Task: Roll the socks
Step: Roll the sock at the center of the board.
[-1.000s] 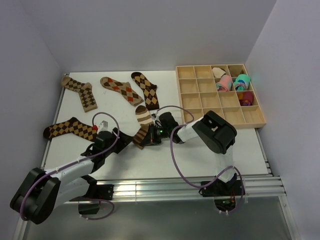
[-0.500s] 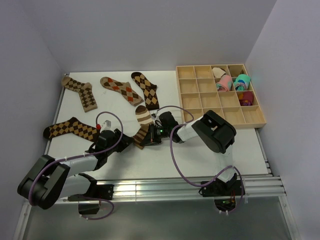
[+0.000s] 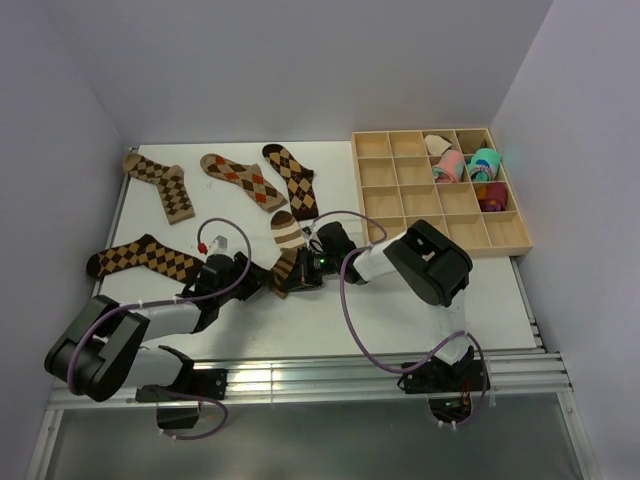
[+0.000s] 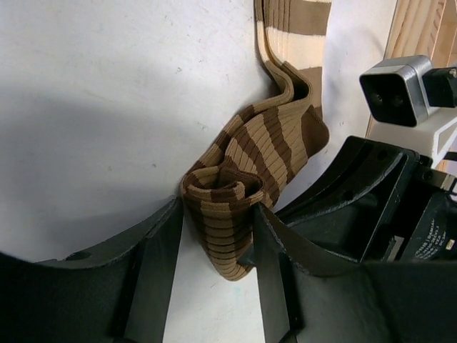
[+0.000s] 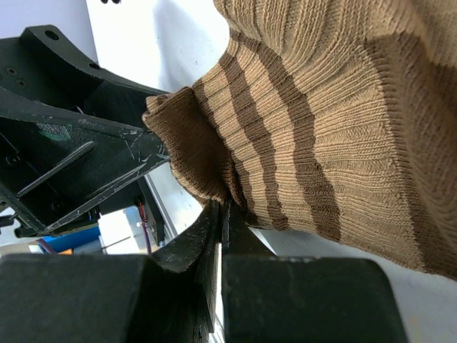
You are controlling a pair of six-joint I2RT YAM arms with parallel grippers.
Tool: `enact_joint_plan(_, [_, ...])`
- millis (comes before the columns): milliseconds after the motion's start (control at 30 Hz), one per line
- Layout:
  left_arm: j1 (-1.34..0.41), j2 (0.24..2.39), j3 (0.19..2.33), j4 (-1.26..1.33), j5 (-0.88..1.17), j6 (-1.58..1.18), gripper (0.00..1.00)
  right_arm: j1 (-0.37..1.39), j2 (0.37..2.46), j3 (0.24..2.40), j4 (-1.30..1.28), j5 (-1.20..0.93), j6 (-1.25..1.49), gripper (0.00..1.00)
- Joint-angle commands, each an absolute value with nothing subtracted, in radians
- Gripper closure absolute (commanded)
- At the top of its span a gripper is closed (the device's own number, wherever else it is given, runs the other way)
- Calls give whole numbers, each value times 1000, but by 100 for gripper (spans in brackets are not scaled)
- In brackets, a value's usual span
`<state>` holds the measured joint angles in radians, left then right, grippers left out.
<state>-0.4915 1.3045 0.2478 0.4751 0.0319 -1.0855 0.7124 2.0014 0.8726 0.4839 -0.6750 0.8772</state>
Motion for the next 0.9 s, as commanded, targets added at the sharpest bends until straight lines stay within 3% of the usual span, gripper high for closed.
enact_joint_plan(0, [-491,1354,276,439,35,-1080,50,707,2051,871,338,-592,821,100])
enact_joint_plan(167, [-489,1428,340,322,25,-1089,62,707,2019,887,276,-548,766,96])
enact_joint_plan(267, [-491,1468,383,243,14,-1091,72,715,1965,908,197,-473,697,78])
enact_joint_plan(300, [-491,1477,408,224,11,-1091,74,719,1947,917,166,-442,654,66])
enact_joint_plan(467, [-494,1480,459,117,5,-1078,80,802,1818,962,17,-148,549,45])
enact_joint_plan(667, [-500,1453,505,40,-43,-1049,82,963,1755,996,-25,235,361,43])
enact_joint_plan(867, [-502,1447,520,12,-41,-1037,82,1080,1718,979,70,414,212,43])
